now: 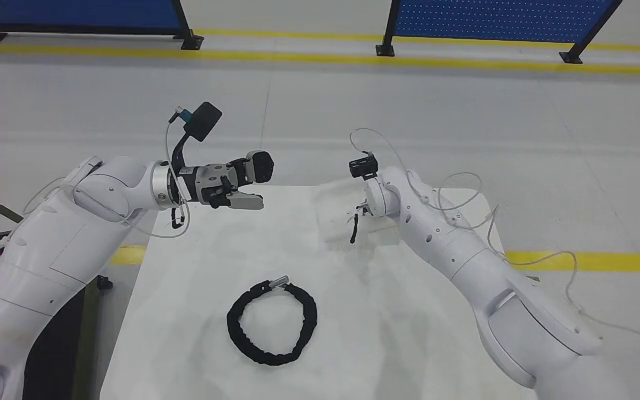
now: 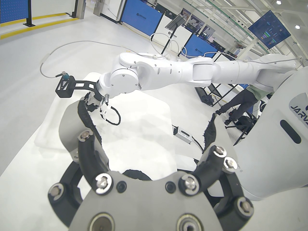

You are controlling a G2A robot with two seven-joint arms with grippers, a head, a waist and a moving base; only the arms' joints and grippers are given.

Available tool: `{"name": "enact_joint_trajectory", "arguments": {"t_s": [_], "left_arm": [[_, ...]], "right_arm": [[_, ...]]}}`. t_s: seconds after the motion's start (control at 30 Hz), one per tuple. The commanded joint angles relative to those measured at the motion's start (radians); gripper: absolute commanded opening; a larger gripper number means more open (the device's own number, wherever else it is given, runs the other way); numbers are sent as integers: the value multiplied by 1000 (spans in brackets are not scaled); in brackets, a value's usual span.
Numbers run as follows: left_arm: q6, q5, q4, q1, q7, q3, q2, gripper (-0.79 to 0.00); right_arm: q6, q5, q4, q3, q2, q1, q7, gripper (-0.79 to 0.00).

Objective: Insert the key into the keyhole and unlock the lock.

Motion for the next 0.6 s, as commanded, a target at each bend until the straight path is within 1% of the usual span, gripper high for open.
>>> {"name": "enact_joint_trajectory", "arguments": {"t_s": [0.0, 0.27, 0.57], "left_arm": [[0, 0, 0, 0, 0, 0, 0, 0], [0, 0, 0, 0, 0, 0, 0, 0], [9, 5, -10, 2, 10, -4, 0, 0]], "right_arm": [[-3, -2, -8, 8, 0, -5, 0, -785], [-1, 9, -23, 60, 8, -36, -28, -785], [7, 0, -36, 111, 19, -69, -22, -785]]}}
